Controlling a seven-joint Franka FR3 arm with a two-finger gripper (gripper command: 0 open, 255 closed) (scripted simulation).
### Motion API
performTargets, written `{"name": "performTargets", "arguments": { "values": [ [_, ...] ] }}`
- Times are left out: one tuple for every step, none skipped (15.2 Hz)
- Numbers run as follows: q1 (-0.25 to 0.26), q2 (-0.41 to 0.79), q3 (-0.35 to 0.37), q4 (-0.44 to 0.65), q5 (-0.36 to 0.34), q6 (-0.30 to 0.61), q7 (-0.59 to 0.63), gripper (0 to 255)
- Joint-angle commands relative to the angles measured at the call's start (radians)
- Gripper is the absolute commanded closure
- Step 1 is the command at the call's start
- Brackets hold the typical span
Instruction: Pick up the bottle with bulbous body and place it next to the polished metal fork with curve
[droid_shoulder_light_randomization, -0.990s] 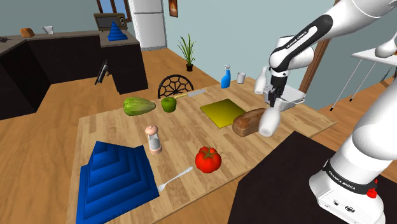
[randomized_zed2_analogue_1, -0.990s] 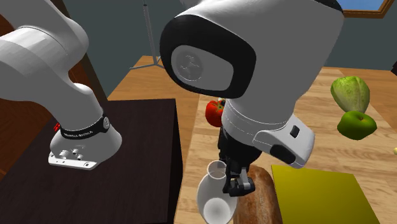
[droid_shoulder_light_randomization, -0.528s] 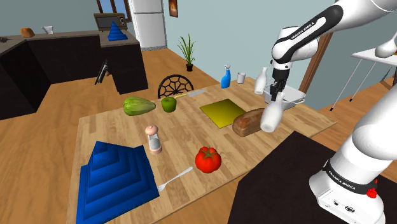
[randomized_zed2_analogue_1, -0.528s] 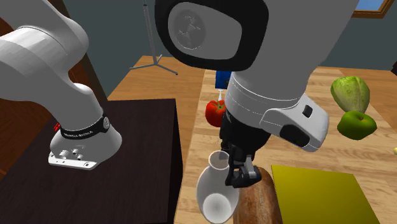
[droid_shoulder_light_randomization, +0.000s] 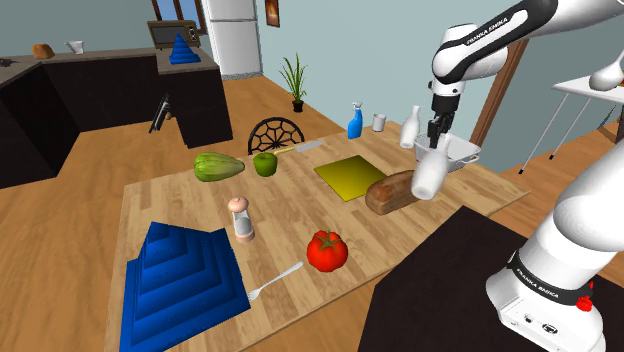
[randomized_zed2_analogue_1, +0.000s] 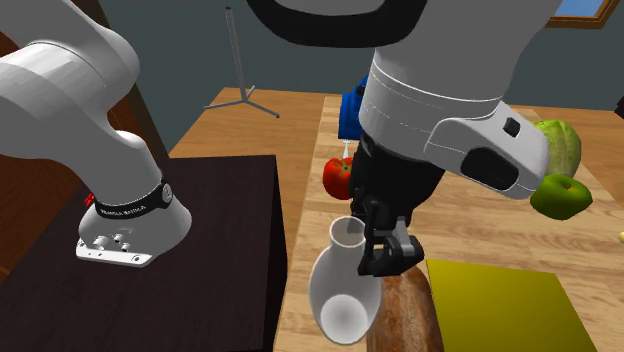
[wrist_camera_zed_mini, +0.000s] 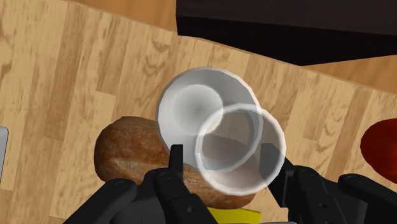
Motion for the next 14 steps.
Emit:
{"name": "performTargets", "arguments": {
  "values": [
    [0.0, -0.02, 0.004, 0.012, -0.004, -0.032, 0.005, 255],
    [0.0, -0.028, 0.005, 0.02, -0.006, -0.047, 0.006, 255],
    [0.0, -0.035, 0.007, 0.027, -0.007, -0.061, 0.007, 255],
    [0.0, -0.041, 0.008, 0.035, -0.008, -0.075, 0.007, 255],
    [0.0, -0.048, 0.01, 0.043, -0.009, -0.09, 0.008, 255],
    [0.0, -0.054, 0.011, 0.051, -0.01, -0.104, 0.009, 255],
    [0.0, -0.06, 0.012, 0.06, -0.011, -0.118, 0.009, 255],
    [0.0, -0.066, 0.014, 0.068, -0.011, -0.132, 0.01, 255],
    [0.0, -0.071, 0.015, 0.077, -0.012, -0.147, 0.01, 255],
    [0.0, -0.077, 0.017, 0.086, -0.012, -0.161, 0.011, 255],
    [0.0, -0.081, 0.018, 0.096, -0.013, -0.175, 0.011, 255],
    [0.0, -0.086, 0.02, 0.105, -0.013, -0.189, 0.011, 255],
    [0.001, -0.091, 0.021, 0.115, -0.013, -0.203, 0.012, 255],
    [0.001, -0.095, 0.022, 0.124, -0.013, -0.217, 0.012, 255]
  ]
}}
